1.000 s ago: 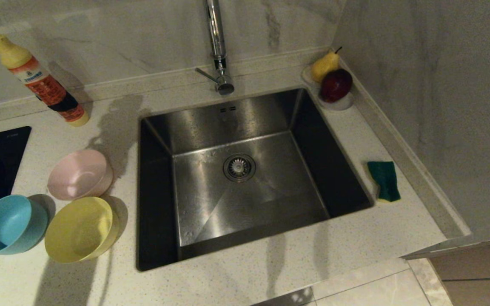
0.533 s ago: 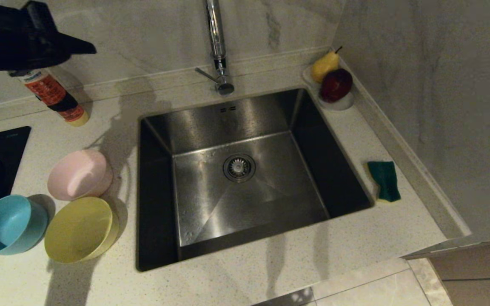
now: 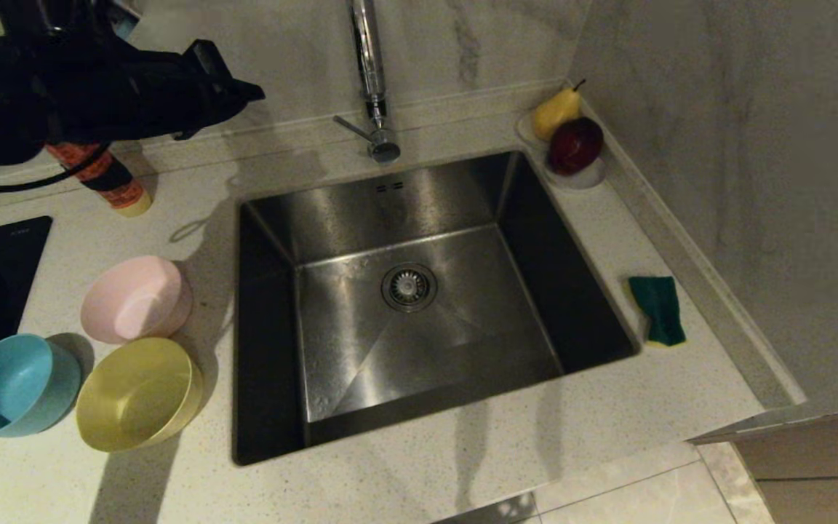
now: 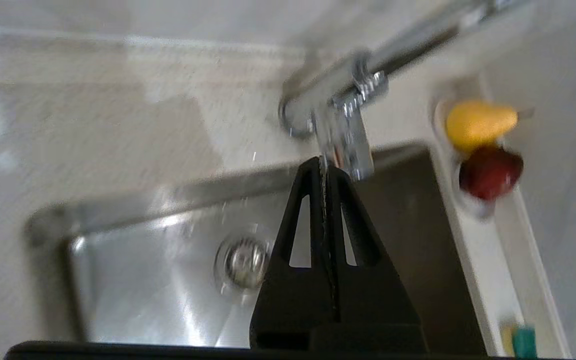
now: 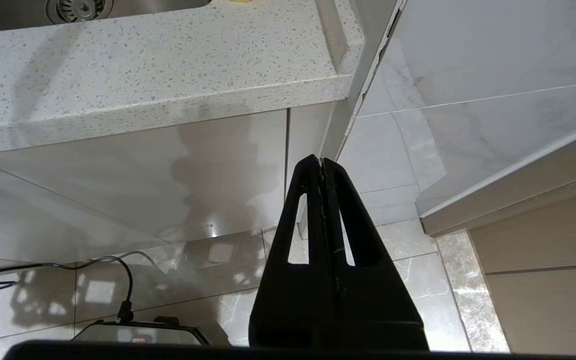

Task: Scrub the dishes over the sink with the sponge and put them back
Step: Turn on the faucet

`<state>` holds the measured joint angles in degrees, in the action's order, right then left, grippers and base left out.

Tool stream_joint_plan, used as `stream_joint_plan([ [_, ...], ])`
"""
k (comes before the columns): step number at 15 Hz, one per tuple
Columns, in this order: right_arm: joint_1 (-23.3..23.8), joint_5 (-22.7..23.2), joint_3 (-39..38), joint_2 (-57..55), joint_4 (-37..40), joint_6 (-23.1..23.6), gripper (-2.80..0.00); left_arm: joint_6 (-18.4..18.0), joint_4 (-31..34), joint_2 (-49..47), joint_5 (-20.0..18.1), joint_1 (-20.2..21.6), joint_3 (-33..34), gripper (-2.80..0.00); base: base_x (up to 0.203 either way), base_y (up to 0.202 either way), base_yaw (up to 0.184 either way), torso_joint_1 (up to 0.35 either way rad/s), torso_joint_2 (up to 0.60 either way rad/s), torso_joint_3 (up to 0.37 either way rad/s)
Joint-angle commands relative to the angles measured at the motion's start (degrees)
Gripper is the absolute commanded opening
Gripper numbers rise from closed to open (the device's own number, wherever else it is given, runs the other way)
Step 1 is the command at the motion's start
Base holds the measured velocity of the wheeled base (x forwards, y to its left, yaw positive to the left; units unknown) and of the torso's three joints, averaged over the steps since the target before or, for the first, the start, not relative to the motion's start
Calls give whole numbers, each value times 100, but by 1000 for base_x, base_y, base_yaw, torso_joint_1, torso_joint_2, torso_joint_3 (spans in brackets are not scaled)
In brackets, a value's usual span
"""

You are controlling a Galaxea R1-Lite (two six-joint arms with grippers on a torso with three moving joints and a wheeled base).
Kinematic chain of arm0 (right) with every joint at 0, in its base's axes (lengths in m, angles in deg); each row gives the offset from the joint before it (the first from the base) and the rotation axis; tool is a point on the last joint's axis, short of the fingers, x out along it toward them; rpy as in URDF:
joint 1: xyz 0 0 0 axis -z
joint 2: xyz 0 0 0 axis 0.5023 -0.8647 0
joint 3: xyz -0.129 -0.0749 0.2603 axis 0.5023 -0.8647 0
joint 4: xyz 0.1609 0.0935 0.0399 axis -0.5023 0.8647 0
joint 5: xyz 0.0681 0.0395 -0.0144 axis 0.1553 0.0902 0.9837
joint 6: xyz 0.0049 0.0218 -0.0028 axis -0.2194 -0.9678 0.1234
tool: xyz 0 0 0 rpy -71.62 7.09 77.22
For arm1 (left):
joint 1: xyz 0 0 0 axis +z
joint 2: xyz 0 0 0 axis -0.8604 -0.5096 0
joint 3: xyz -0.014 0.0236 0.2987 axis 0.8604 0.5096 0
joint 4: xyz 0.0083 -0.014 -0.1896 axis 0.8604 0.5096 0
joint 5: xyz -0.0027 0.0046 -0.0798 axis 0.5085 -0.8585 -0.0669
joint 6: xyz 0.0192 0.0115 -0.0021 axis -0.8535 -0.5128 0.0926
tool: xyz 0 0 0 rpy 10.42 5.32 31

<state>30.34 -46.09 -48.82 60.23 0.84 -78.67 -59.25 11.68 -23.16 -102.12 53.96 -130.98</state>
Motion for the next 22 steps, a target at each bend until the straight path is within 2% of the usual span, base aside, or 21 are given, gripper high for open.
stream_joint_plan([
  [1, -1, 2, -1, -1, -1, 3, -280, 60, -452, -406, -30, -31, -39, -280, 0, 0, 0, 0, 0, 0],
  [5, -1, 2, -1, 4, -1, 3, -280, 94, -776, -570, -212, -176, -39, -280, 0, 0, 0, 0, 0, 0],
  [8, -1, 2, -1, 4, -1, 3, -280, 285, -1187, -772, -187, -350, -36, -280, 0, 0, 0, 0, 0, 0],
  [12, -1, 2, -1, 4, -1, 3, -280, 315, -1543, -915, -154, -576, -39, -280, 0, 0, 0, 0, 0, 0],
  [16, -1, 2, -1, 4, -1, 3, -280, 271, -1846, -993, -131, -585, -30, -280, 0, 0, 0, 0, 0, 0],
  [22, -1, 2, -1, 4, -1, 3, -280, 192, -1921, -1127, 8, -585, 29, -280, 0, 0, 0, 0, 0, 0],
])
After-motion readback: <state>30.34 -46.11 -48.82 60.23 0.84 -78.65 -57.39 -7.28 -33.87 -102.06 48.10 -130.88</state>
